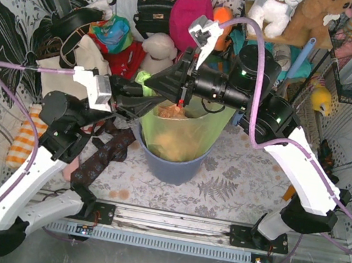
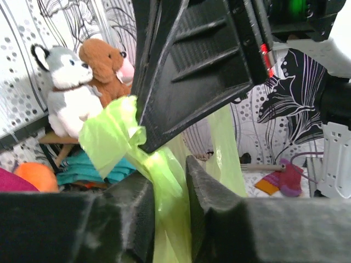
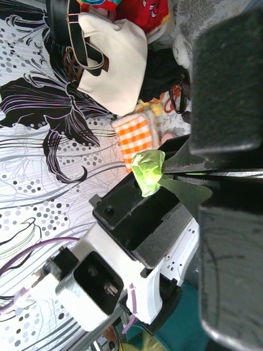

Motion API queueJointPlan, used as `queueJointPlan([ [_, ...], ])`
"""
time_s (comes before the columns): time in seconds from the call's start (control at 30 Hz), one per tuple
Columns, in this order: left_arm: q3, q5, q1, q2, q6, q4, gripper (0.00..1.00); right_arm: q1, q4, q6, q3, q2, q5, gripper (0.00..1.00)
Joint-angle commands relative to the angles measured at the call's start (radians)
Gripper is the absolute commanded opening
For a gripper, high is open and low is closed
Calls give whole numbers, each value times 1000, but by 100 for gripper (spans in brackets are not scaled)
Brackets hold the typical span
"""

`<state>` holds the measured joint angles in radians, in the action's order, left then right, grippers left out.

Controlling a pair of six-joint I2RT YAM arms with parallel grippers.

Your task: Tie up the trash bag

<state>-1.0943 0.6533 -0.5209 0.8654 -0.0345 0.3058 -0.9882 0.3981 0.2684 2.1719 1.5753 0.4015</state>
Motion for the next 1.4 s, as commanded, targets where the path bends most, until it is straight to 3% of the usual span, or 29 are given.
queueJointPlan([
  [0.0, -6, 37, 1, -29, -14, 95, 23, -7, -55, -2, -8, -30, -5, 0],
  [0.1, 25, 51, 2, -49, -28, 113, 10, -6, -54, -3, -15, -34, -27, 0],
  [0.2, 51, 66, 2, -58, -43, 116, 5, -6, -57, -1, -21, -38, -55, 0],
  [1.0, 278, 10, 2, -74, -94, 167, 6, -7, -170, 40, -79, -67, -215, 0],
  [1.27, 287, -17, 1, -88, -98, 174, 3, -7, -53, 20, -28, -52, -223, 0],
  [1.3, 282, -15, 1, -92, -97, 173, 3, -6, -19, 13, -15, -49, -222, 5],
  [1.37, 271, -10, 1, -94, -97, 169, 4, -7, 34, 9, -10, -46, -211, 30],
])
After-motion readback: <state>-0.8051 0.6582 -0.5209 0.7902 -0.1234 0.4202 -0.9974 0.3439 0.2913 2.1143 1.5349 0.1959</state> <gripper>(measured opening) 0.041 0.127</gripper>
